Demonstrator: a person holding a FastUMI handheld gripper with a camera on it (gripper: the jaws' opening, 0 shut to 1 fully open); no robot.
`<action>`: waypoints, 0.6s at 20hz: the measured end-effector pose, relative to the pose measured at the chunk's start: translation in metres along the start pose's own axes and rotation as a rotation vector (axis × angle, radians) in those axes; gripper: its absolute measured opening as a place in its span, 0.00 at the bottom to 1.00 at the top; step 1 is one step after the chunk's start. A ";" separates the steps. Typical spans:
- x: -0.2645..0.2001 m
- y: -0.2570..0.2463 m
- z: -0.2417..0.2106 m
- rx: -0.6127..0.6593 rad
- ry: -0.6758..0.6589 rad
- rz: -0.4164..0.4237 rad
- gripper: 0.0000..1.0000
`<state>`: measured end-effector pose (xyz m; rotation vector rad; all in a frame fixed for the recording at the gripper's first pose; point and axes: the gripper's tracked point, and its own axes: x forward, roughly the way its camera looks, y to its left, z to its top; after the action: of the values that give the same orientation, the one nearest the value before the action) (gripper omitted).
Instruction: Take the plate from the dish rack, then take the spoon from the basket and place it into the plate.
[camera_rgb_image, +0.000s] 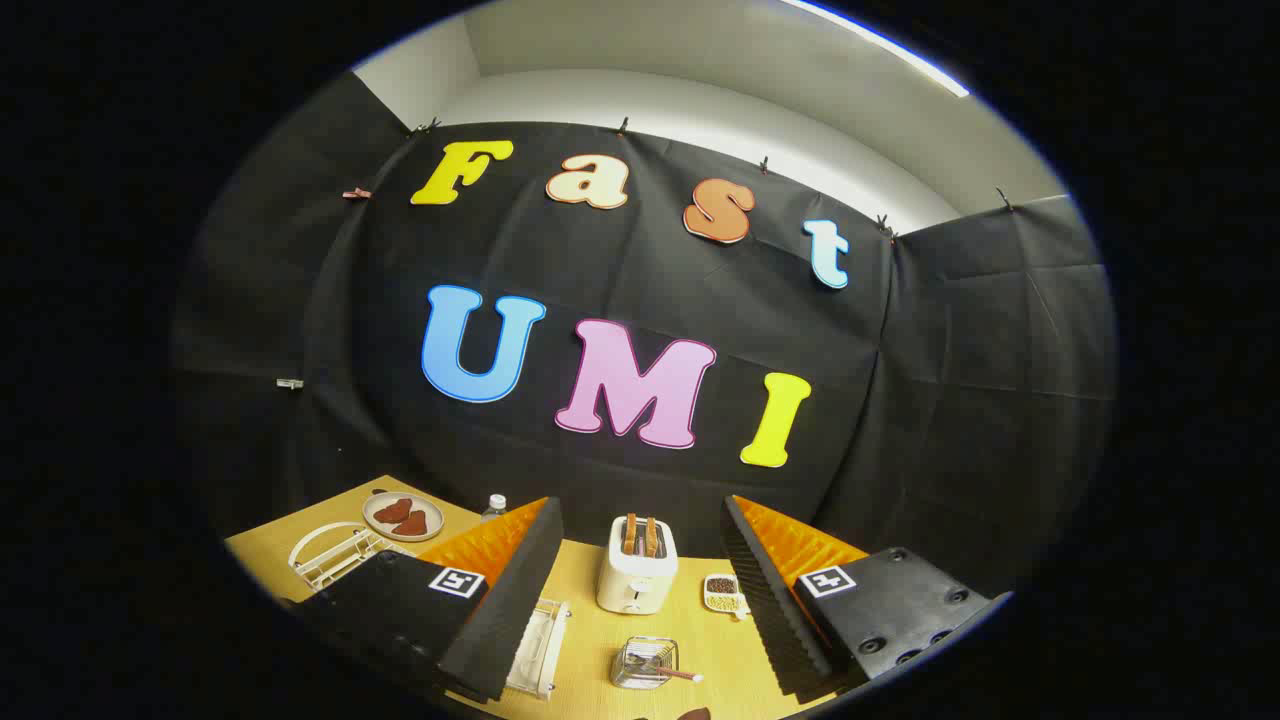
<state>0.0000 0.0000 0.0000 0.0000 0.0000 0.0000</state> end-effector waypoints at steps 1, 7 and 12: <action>0.000 0.000 0.001 -0.005 0.000 0.003 0.98; 0.000 -0.004 -0.004 0.005 0.018 0.002 0.98; 0.003 0.001 -0.008 -0.011 0.022 0.008 0.98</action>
<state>0.0031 0.0007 -0.0082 -0.0108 0.0219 0.0084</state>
